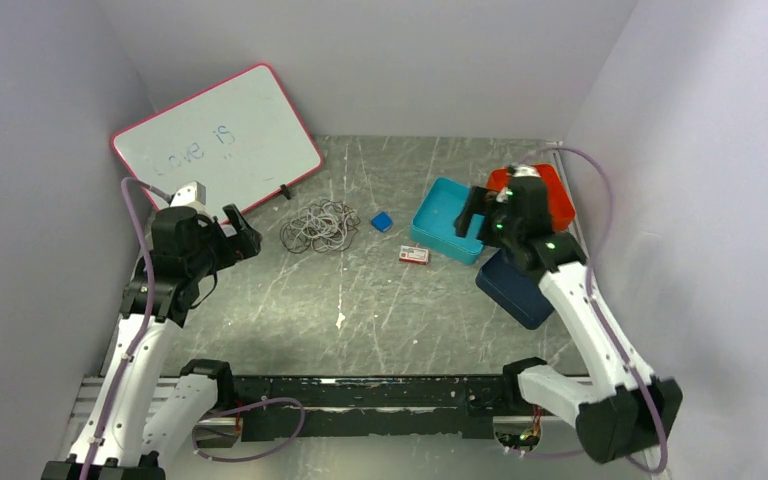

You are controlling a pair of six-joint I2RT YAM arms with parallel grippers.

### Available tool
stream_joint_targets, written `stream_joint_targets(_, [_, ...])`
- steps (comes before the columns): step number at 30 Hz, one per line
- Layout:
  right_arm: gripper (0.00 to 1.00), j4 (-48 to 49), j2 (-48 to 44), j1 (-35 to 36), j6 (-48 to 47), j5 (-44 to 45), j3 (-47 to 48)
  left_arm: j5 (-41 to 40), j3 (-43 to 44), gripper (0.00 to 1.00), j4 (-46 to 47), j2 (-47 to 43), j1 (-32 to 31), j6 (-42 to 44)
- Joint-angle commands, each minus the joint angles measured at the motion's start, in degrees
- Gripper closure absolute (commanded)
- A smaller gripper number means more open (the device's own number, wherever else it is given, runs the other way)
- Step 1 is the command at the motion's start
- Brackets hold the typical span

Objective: Untangle the cables

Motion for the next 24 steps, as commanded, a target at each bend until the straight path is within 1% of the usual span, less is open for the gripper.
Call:
stream_joint_targets(1, [0.0, 2.32, 9.26, 12.26, 1.66, 6.65, 5.35, -0.77, -2.39, 0.0, 3.35, -1.18, 0.5, 1.29])
stream_joint_targets(3, [0.0, 3.31, 15.61, 17.49, 1.14, 9.41, 9.49, -1.3, -3.32, 0.0, 4.55, -1.63, 0.53, 1.79])
stream_joint_targets(5, [0.0, 5.54, 21.41, 21.82, 0.1, 9.75, 13.5, -1.84, -3.83, 0.0, 5.11, -1.79, 0.49, 2.09])
stream_joint_targets(8, [0.01, 9.74, 29.54, 25.66, -3.7, 5.72, 20.03, -0.53, -4.06, 0.01, 5.76, -1.88, 0.4, 2.57])
stream_joint_targets(10, [0.02, 11.36, 34.6, 27.36, -6.84, 3.34, 24.14, 0.59, -4.3, 0.03, 6.3, -2.1, 0.4, 2.84])
stream_joint_targets(15, [0.05, 13.67, 46.03, 29.47, -13.69, -2.15, 33.1, 0.38, -4.42, 0.04, 6.36, -3.03, 0.27, 2.77])
stream_joint_targets(20, [0.13, 15.76, 54.14, 29.83, -19.9, -10.38, 39.76, -0.26, -4.58, 0.03, 6.42, -3.3, 0.14, 2.27])
stream_joint_targets(24, [0.2, 17.79, 60.14, 29.94, -22.74, -13.82, 44.17, -0.31, -4.37, 0.03, 6.14, -3.68, 0.13, 2.37])
